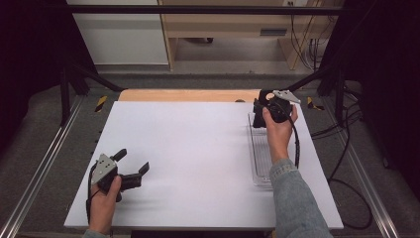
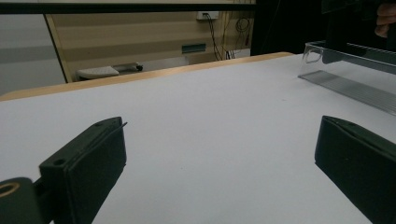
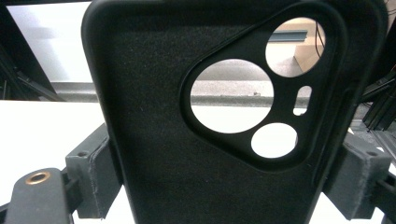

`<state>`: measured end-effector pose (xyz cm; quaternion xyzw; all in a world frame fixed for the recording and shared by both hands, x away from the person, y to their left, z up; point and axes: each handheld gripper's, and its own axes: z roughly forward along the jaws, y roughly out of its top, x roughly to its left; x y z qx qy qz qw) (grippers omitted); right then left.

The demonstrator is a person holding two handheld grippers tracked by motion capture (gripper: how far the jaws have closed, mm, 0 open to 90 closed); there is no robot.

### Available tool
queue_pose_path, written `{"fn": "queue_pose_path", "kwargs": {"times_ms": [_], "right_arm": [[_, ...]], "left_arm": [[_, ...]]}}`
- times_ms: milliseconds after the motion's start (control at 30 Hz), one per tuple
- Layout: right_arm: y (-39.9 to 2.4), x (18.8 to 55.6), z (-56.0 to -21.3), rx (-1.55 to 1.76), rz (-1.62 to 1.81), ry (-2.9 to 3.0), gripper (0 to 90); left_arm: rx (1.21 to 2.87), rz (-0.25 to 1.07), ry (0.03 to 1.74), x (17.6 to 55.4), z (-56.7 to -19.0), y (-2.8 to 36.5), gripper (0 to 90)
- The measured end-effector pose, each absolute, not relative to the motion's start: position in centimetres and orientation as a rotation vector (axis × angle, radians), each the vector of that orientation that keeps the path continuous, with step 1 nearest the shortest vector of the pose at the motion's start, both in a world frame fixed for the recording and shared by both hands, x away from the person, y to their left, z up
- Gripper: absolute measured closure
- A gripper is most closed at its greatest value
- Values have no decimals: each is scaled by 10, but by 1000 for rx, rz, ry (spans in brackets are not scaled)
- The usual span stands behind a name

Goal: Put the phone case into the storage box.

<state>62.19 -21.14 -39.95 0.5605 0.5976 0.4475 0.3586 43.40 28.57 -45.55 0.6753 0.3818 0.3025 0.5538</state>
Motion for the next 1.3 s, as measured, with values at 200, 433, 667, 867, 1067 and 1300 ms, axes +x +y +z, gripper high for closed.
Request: {"fn": "queue_pose_path", "kwargs": {"times_ms": [200,433,667,867,1067,1300], "right_arm": [[-207,627,-405,1453,1123,1557,136],[-206,633,-412,1472,1124,1542,136],[-209,636,-417,1487,1121,1517,136],[-206,638,-418,1463,1111,1492,136],[-203,641,-423,1453,1100,1493,136],[-201,644,-428,1446,1088,1500,135]], "left_arm": [[1613,704,901,435,-458,283,24],[1598,700,909,435,-458,285,23],[1597,693,905,435,-458,285,23],[1597,695,907,435,-458,285,23],[1587,690,909,435,-458,285,23],[1578,676,912,435,-457,287,23]]}}
